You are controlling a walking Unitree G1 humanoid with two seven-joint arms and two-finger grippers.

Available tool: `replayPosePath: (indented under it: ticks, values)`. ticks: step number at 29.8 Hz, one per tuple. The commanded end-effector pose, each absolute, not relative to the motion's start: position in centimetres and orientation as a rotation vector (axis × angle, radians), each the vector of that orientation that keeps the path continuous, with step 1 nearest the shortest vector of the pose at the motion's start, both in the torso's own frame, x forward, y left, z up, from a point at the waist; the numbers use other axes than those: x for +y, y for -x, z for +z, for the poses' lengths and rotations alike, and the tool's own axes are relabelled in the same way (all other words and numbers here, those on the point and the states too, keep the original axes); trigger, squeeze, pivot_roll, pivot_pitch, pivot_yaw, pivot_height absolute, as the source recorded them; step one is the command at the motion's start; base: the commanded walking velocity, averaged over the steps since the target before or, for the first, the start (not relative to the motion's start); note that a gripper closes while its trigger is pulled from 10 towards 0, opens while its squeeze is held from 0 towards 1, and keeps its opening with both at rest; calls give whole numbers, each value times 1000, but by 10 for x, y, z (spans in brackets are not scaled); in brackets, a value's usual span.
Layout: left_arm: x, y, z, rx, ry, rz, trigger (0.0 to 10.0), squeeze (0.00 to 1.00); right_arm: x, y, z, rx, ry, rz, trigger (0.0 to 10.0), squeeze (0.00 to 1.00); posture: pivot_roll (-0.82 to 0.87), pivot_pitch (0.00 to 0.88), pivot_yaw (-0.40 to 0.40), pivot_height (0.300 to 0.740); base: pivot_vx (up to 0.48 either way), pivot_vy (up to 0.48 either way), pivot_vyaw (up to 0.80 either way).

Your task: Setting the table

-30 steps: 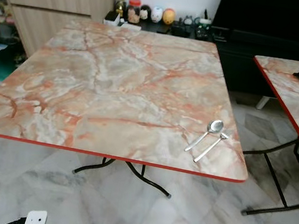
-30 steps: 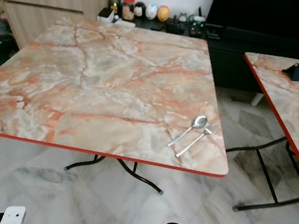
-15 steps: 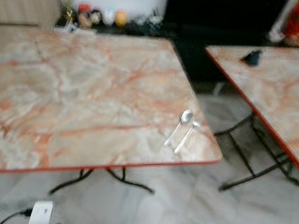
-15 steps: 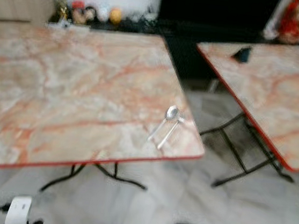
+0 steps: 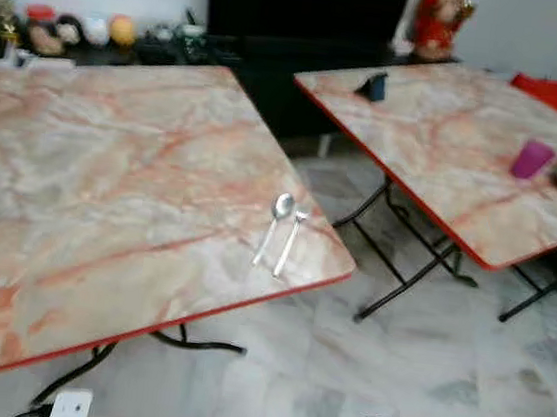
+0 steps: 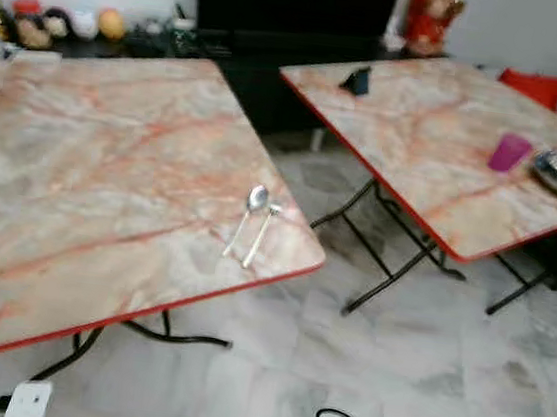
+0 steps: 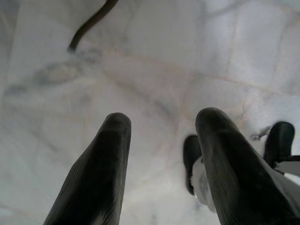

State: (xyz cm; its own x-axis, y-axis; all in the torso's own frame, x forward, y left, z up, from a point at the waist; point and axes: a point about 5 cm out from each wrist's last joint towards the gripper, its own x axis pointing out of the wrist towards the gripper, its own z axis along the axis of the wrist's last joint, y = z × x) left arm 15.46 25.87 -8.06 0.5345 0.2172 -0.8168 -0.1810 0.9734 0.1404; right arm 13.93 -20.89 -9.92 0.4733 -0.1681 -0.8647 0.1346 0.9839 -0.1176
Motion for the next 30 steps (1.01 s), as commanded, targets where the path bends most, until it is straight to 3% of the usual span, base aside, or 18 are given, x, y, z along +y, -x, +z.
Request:
replayPosePath:
  ticks: [1,6,18,25,30]
  values:
    - [256,-156,-81,979,-42,221,10000,0,-214,-139,-98,1058,45,-196,10000,0,65,0,-28,740,0,0,-669]
    - [257,-156,-81,978,-41,221,10000,0,-214,-139,-98,1052,45,-196,10000,0,63,0,-29,740,0,0,-579]
    - [254,-155,-82,988,-53,208,10000,0,-213,-139,-98,1047,43,-201,10000,0,60,0,-28,740,0,0,0]
    - [267,-160,-76,980,-79,206,10000,0,-213,-138,-98,1047,42,-202,10000,0,61,0,-28,740,0,0,0]
    - [258,-166,-76,961,-74,186,10000,0,-214,-138,-98,1042,37,-209,10000,0,63,0,-31,740,0,-159,0]
